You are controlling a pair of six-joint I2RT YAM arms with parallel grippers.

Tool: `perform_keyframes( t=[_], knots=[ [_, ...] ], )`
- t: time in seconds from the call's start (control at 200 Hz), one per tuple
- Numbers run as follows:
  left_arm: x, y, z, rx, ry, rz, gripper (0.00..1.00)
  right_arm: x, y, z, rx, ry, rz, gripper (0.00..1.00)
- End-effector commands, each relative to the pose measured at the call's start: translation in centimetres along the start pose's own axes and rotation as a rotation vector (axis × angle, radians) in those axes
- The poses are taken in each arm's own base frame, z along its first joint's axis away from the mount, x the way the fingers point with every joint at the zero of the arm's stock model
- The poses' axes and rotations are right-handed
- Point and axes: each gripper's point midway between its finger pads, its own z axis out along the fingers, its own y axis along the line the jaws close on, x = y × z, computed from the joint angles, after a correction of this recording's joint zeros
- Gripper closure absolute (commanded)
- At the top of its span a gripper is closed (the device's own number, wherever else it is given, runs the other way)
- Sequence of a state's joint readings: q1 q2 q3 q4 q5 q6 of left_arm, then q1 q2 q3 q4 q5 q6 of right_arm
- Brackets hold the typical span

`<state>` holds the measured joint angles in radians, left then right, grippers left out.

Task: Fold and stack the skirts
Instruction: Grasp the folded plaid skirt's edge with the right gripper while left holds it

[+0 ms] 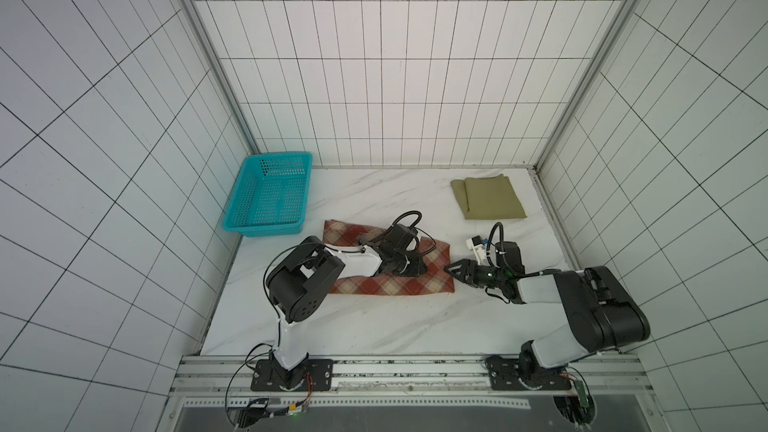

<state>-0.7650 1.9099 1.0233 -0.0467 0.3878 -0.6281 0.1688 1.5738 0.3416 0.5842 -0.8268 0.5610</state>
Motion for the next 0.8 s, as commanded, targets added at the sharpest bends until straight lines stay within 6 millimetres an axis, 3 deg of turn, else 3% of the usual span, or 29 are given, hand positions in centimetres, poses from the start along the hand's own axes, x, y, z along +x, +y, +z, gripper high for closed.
perform_keyframes(
  t=[0.0, 0.62, 0.795],
  knots=[
    [1.2, 1.4, 1.0, -0.050, 0.043, -0.023, 0.82, 2.3, -1.5, 0.3, 0.021, 0.041, 0.090, 0.39],
    [0.8, 1.3, 0.7, -0.058, 0.029, -0.005, 0.82, 1.6, -1.6, 1.6, 0.096, 0.049, 0.055, 0.40],
    [0.5, 0.9, 0.4, -0.051, 0.019, 0.002, 0.82, 1.0, -2.0, 0.8, 0.168, 0.009, 0.033, 0.40]
  ],
)
